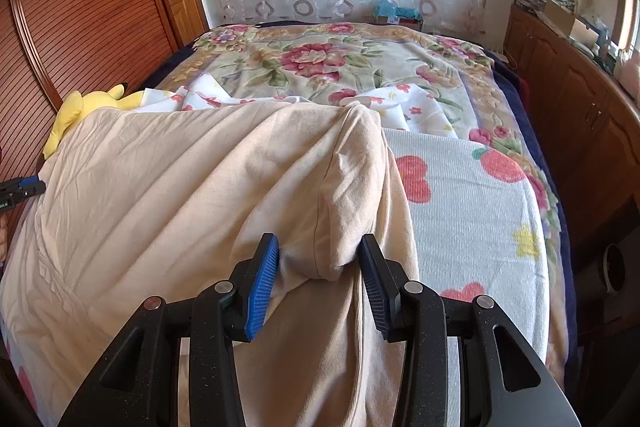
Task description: Fold small clothes
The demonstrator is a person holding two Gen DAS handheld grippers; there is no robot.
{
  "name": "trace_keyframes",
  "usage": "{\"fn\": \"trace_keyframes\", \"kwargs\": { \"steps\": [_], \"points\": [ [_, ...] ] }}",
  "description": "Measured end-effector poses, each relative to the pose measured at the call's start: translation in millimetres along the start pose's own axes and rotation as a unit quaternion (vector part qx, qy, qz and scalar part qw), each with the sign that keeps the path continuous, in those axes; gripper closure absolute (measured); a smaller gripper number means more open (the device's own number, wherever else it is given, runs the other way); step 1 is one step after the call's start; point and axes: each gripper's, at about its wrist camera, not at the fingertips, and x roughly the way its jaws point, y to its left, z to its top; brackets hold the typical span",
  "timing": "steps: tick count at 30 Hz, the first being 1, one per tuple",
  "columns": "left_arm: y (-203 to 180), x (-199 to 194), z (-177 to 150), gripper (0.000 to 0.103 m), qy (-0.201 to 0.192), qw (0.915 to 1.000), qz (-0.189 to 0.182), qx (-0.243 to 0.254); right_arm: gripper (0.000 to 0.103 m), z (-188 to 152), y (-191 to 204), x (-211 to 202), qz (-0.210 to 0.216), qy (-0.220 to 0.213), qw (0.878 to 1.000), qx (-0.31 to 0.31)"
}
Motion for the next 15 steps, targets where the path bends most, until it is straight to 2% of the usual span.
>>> {"fn": "trace_keyframes", "kwargs": {
  "steps": [6, 7, 8, 9, 10, 11, 15],
  "points": [
    [0, 13, 8, 0.062, 0.008, 0.9999, 0.012, 0.001, 0.060, 1, 0, -1, 0.007, 0.002, 1.000, -0.008],
    [0, 14, 7, 0.062, 0.009, 0.9999, 0.013, 0.002, 0.067, 2, 0, -1, 0.007, 0.001, 1.000, -0.012],
    [0, 14, 7, 0.067, 0.007, 0.9998, 0.016, 0.005, 0.073, 3, 0, -2, 0.007, 0.001, 1.000, -0.016],
    [-1, 14, 7, 0.083, 0.004, 0.9995, 0.030, 0.011, 0.078, 4, 1, -2, 0.007, 0.000, 1.000, -0.020],
    [1, 14, 8, 0.095, 0.003, 0.9992, 0.038, 0.014, 0.091, 5, 1, -2, 0.010, -0.002, 1.000, -0.023],
    [2, 12, 8, 0.098, 0.001, 0.9992, 0.038, 0.014, 0.096, 6, 2, -3, 0.014, -0.004, 1.000, -0.028],
    [3, -6, 10, 0.100, -0.033, 0.9986, 0.038, 0.015, 0.098, 10, 5, -15, 0.020, -0.029, 0.998, -0.042]
  ]
}}
